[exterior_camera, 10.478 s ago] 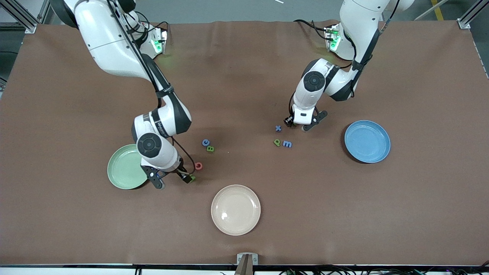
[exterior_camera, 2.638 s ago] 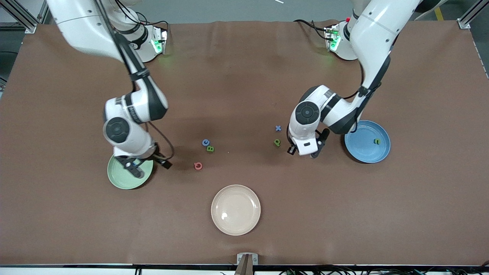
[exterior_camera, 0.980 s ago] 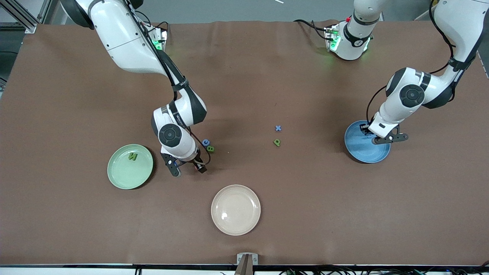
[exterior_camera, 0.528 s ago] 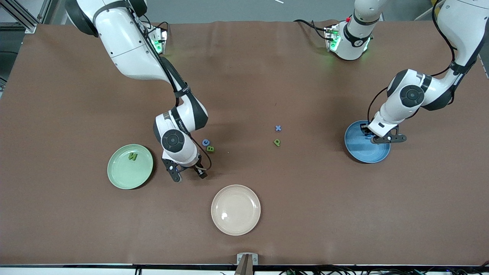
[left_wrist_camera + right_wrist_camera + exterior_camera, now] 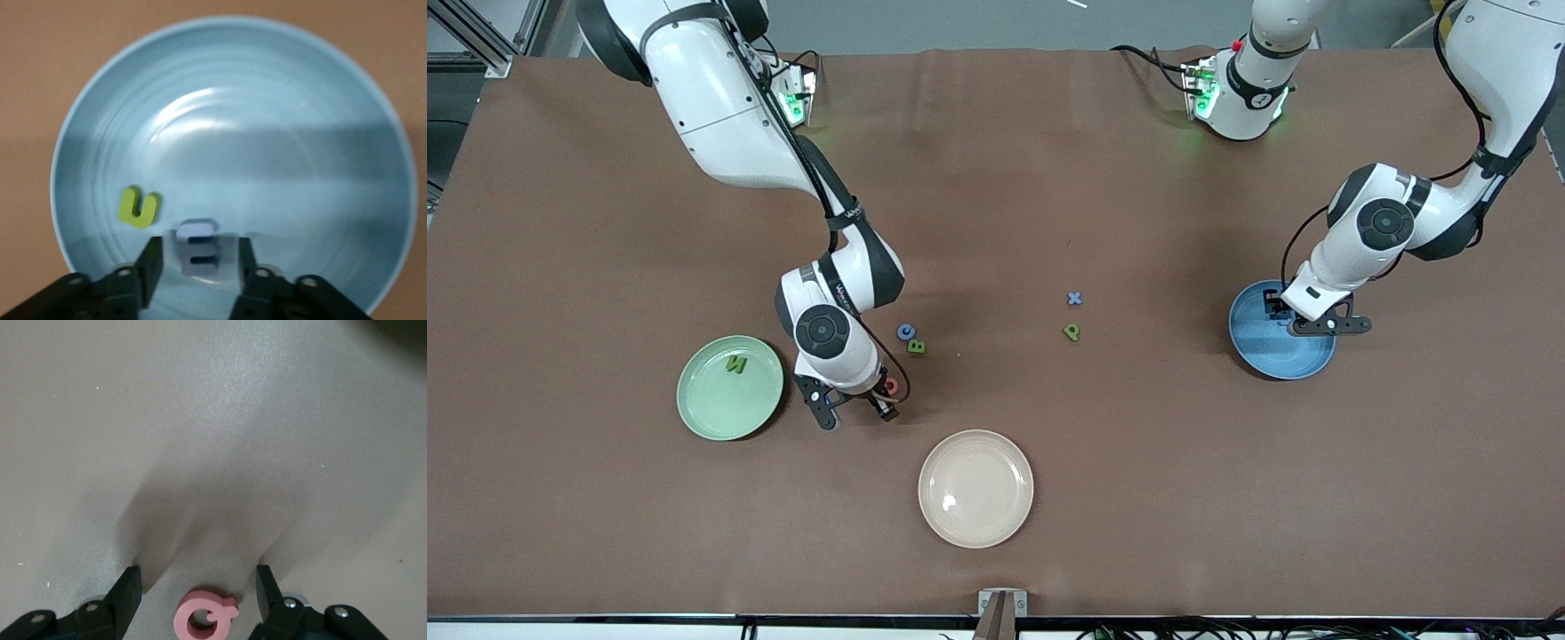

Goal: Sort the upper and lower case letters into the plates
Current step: 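Grasp the pink Q with the right gripper while the left gripper reaches d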

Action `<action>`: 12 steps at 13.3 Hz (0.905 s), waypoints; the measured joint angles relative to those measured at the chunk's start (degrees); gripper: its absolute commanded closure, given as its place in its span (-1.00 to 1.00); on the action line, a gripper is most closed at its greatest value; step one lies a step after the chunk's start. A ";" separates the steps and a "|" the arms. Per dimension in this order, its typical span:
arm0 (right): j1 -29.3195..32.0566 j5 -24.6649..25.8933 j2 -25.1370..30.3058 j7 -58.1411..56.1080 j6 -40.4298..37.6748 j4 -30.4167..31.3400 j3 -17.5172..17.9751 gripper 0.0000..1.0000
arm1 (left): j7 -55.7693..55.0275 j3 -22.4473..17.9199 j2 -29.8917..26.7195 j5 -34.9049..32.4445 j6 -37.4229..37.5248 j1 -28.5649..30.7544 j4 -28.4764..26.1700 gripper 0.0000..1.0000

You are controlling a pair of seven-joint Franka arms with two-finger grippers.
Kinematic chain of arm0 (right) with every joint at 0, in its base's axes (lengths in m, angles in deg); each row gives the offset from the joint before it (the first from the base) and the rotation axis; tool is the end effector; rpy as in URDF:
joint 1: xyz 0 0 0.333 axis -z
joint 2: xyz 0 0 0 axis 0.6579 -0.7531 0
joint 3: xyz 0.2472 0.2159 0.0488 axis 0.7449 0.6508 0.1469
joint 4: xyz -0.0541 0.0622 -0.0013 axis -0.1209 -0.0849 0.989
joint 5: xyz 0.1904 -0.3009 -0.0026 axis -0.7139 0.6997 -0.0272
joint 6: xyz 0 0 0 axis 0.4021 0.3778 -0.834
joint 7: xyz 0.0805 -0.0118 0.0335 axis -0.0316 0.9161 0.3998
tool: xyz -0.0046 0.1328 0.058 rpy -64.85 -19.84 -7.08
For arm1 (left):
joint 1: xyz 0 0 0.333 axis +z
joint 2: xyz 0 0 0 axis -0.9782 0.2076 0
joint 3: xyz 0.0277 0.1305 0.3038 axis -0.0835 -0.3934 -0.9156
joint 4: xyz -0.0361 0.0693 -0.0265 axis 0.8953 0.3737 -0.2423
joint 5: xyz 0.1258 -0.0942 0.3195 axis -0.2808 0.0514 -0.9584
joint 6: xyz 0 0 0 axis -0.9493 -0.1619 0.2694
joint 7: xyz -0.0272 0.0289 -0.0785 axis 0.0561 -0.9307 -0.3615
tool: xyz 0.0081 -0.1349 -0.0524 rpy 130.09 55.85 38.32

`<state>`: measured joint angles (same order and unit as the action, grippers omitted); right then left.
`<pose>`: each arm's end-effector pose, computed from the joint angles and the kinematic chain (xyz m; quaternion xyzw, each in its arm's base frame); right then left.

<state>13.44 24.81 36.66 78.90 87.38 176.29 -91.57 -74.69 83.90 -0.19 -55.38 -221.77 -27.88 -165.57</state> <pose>0.6165 0.2949 0.1758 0.8832 -0.4688 0.0153 0.0018 0.4753 0.0101 0.2056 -0.9992 0.0120 -0.0094 0.0364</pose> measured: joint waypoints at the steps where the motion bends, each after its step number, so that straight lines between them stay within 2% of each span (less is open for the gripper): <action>1: -0.01 0.27 0.00 0.00 -0.01 -0.02 -0.02 -0.57 | -0.06 1.68 0.00 0.04 0.68 0.22 0.80 -1.00; 6: -0.24 0.32 -0.01 2.10 -0.06 -0.29 0.00 -0.56 | -2.48 12.48 0.01 4.42 9.96 -0.96 7.32 -1.00; 9: -0.49 0.30 -0.02 2.85 -0.07 -0.41 0.02 -0.56 | -9.19 13.21 1.39 9.33 12.69 -8.45 12.03 -1.00; 12: -0.65 0.29 -0.03 3.68 -0.11 -0.46 0.11 -0.56 | -25.16 12.27 6.95 10.93 13.94 -18.70 19.15 -1.00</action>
<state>12.79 25.10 36.64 82.59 87.28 175.83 -91.46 -99.85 96.17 6.76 -44.46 -207.83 -46.58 -146.42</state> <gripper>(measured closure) 0.216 0.000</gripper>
